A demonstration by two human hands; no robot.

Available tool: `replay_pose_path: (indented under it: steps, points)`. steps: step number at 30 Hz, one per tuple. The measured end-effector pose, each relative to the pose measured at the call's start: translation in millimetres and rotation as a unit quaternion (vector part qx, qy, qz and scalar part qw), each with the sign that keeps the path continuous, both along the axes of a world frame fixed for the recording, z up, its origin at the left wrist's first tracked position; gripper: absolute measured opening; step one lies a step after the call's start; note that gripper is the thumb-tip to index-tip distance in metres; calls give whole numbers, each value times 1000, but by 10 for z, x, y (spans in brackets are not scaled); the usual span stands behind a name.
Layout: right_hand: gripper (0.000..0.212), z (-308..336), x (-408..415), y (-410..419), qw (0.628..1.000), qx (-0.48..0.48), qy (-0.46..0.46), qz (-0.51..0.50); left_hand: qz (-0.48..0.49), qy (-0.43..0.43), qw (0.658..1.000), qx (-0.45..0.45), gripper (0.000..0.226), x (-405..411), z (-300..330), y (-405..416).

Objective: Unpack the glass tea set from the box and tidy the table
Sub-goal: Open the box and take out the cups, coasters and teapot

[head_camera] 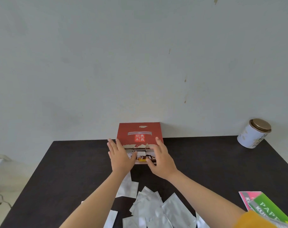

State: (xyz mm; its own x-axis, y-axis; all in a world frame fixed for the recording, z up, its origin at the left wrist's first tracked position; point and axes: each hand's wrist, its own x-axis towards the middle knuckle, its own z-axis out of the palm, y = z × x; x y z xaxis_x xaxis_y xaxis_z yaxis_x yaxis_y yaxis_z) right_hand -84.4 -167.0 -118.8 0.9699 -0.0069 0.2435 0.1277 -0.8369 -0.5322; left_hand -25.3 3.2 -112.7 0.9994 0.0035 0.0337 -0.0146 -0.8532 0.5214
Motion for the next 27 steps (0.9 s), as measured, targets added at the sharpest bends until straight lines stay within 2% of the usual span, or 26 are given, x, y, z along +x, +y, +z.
replay_pose_path:
  steps: [3, 5, 6, 8, 10, 12, 21, 27]
  points:
    - [73, 3, 53, -42, 991, 85, 17, -105, 49, 43, 995, -81, 109, 34, 17, -19]
    - [85, 40, 118, -46, 964, 186, 81, -174, 62, 38, 988, -133, 102, 66, 8, -20]
    - [85, 71, 146, -42, 946, 233, 121, -189, 71, 36, 986, -145, 100, 71, 19, -18]
    - [69, 94, 178, -35, 928, 288, 164, -172, 85, 48, 983, -157, 101, 74, 41, -9]
    - [54, 97, 152, -45, 928, 291, 172, -155, 87, 60, 982, -159, 102, 54, 50, 13]
    - [53, 90, 93, -61, 929, 294, 174, -142, 87, 62, 981, -161, 101, 3, 47, 48]
    - [64, -6, -540, 110, 944, 289, 131, -94, 72, 59, 982, -167, 104, -537, 47, 248]
    - [86, -84, -803, 183, 949, 272, 133, -88, 58, 37, 985, -157, 105, -886, 117, 350]
